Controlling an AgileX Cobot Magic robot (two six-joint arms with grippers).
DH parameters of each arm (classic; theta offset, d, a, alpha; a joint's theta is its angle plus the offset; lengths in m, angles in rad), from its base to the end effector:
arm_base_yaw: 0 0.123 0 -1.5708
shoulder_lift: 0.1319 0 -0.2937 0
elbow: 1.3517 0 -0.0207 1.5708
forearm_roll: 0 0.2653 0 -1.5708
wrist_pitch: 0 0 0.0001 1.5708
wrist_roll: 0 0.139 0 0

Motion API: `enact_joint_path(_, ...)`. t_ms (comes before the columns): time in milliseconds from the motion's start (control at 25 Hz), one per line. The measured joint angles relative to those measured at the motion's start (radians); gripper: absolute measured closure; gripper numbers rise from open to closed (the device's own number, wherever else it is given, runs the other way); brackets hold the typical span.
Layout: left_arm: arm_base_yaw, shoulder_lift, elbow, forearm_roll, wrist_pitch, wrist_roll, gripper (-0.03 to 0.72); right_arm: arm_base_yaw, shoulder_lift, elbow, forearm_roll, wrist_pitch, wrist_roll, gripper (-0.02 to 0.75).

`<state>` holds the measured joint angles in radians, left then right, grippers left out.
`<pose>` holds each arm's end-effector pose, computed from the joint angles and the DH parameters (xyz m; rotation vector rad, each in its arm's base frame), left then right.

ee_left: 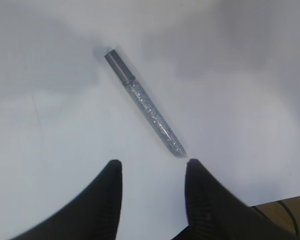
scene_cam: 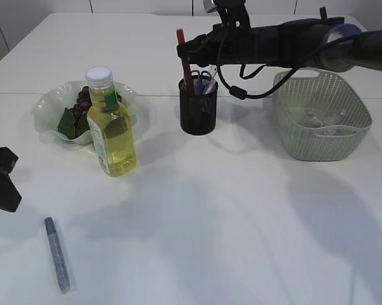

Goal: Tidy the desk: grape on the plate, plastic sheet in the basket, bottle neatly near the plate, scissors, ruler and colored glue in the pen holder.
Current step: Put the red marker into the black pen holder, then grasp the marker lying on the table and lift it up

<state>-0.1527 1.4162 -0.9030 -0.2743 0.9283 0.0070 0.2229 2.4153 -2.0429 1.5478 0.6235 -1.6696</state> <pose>0.2672 -0.0716 0.1939 0.0271 2.9214 -0.3703 0.5784 0.2144 0.1992 -0.7391 1.7105 0.6473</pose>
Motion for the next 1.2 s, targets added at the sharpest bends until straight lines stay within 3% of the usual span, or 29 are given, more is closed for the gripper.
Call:
enact_joint_path(80,0.0,0.0,0.0,0.0,0.0,0.0,0.379,0.0,0.0,0.0,0.0,0.008,-0.002,0.426)
enact_joint_path(160,0.0,0.0,0.0,0.0,0.0,0.0,0.379,0.0,0.0,0.0,0.0,0.018,-0.004,0.381)
enact_joint_path(280,0.0,0.0,0.0,0.0,0.0,0.0,0.379,0.0,-0.003,0.0,-0.016,0.023,0.056,0.359)
enact_joint_path(360,0.0,0.0,0.0,0.0,0.0,0.0,0.379,0.0,-0.02,0.0,-0.087,0.023,0.171,0.354)
enact_joint_path(440,0.0,0.0,0.0,0.0,0.0,0.0,0.379,-0.002,-0.06,0.002,-0.253,0.023,0.34,0.353)
enact_joint_path(600,0.0,0.0,0.0,-0.002,0.0,0.0,0.379,-0.002,-0.189,0.002,-0.71,0.115,0.842,0.376)
enact_joint_path(720,0.0,0.0,0.0,-0.002,0.0,0.0,0.379,-0.002,-0.305,0.002,-0.936,0.229,1.114,0.408)
enact_joint_path(1000,0.0,0.0,0.0,-0.002,0.0,0.0,0.379,-0.002,-0.531,0.002,-1.218,0.423,1.455,0.419)
enact_joint_path(1200,0.0,0.0,0.0,-0.014,0.0,-0.007,0.379,-0.002,-0.578,0.012,-1.282,0.6,1.512,0.419)
